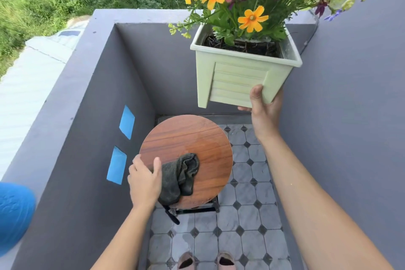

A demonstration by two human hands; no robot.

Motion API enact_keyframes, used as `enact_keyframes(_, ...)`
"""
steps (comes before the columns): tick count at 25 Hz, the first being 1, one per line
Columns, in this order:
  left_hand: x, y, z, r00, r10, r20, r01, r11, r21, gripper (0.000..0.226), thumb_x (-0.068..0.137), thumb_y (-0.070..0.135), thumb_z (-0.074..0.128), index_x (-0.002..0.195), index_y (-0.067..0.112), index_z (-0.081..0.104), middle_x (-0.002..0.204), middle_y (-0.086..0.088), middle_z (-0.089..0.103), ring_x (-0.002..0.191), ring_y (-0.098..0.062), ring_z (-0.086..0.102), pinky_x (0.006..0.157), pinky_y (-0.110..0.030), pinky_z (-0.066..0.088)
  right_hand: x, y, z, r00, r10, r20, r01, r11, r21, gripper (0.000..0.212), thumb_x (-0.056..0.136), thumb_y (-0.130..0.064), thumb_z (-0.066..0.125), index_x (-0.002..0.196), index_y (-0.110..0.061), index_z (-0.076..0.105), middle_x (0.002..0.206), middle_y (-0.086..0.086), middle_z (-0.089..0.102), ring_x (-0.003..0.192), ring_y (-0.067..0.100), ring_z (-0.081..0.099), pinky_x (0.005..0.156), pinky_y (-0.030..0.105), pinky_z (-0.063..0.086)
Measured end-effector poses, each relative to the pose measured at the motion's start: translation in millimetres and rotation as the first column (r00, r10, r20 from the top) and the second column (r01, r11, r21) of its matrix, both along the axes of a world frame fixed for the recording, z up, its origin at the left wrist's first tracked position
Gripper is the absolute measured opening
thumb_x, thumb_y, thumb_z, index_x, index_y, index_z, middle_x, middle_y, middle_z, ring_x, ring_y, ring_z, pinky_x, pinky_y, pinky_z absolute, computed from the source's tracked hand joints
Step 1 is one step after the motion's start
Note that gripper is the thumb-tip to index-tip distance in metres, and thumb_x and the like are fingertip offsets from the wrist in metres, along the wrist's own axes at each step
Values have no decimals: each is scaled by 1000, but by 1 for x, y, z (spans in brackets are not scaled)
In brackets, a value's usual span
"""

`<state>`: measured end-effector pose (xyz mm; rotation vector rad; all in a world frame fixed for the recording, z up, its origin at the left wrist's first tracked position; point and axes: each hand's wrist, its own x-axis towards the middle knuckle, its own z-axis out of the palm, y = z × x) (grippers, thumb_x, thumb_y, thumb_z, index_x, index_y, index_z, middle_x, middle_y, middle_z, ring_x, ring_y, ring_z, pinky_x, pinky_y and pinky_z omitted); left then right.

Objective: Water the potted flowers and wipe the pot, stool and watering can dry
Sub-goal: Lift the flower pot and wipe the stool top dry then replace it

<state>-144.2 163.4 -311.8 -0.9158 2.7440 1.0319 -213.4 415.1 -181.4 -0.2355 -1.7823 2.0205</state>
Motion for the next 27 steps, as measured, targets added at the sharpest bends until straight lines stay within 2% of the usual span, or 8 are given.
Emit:
enact_keyframes(3, -6, 9, -12, 935, 150, 322, -207, 967, 149, 81, 77, 38, 73, 132, -6, 33, 133, -27, 47, 121, -42, 47, 97, -46, 41, 1, 1, -1, 1000, -8, -2, 8, 1000, -1, 104, 60, -76, 63, 133, -7, 36, 111, -5, 59, 107, 27, 64, 53, 25, 58)
enact_keyframes(7, -18, 12, -7, 905, 197, 377, -353, 842, 408, 45, 70, 29, 80, 100, 1, 63, 111, -22, 66, 98, -37, 62, 90, -49, 51, 0, 1, 1, 1000, -5, -1, 5, 1000, -1, 104, 59, -76, 64, 132, -8, 37, 111, -5, 59, 102, 20, 66, 53, 24, 58)
enact_keyframes(9, -16, 23, 11, 955, -36, 293, 3, 994, 112, 39, 83, 43, 64, 104, 10, 61, 115, -19, 59, 109, -38, 52, 93, -43, 44, 0, 1, 3, 1000, -15, 4, 15, 1000, 8, 97, 59, -77, 64, 128, -13, 39, 111, -6, 59, 103, 21, 66, 56, 29, 59)
enact_keyframes(13, -8, 38, 66, 932, -341, -121, 315, 929, -194, 25, 92, 35, 49, 85, 13, 40, 73, -5, 53, 74, -37, 52, 65, -38, 41, 1, 4, 9, 1000, -16, -6, 16, 1000, 8, 94, 59, -77, 63, 125, -14, 42, 109, -6, 60, 101, 19, 66, 56, 30, 60)
enact_keyframes(16, -11, 49, 91, 858, -513, -20, 461, 786, -413, 26, 94, 40, 42, 90, 17, 30, 69, -3, 47, 64, -32, 44, 59, -34, 35, 2, 5, 14, 1000, -21, -7, 21, 1000, 10, 101, 57, -78, 64, 128, -11, 39, 108, -8, 60, 98, 15, 67, 53, 25, 57)
enact_keyframes(22, -23, 64, 87, 906, -391, -163, 419, 775, 473, 25, 87, 35, 59, 90, 11, 53, 87, -4, 65, 85, -20, 60, 76, -36, 49, 4, 10, 15, 998, -51, -27, 51, 999, -7, 111, 59, -76, 64, 137, -3, 33, 112, -6, 58, 100, 16, 67, 52, 24, 57)
enact_keyframes(25, -13, 58, 41, 933, -359, -2, 312, 808, 500, 24, 83, 33, 65, 92, 13, 56, 95, -2, 67, 96, -26, 62, 84, -44, 52, 7, 13, 14, 997, -68, -30, 68, 998, -19, 114, 58, -76, 65, 138, -2, 32, 113, -3, 58, 104, 24, 64, 52, 24, 57)
enact_keyframes(27, -1, 46, 13, 934, -349, 76, 318, 909, 269, 31, 84, 32, 65, 101, 11, 52, 103, -7, 65, 99, -32, 57, 83, -42, 48, 8, 13, 14, 997, -70, -31, 69, 997, -15, 114, 58, -76, 65, 138, -1, 32, 113, -3, 58, 102, 20, 66, 52, 24, 57)
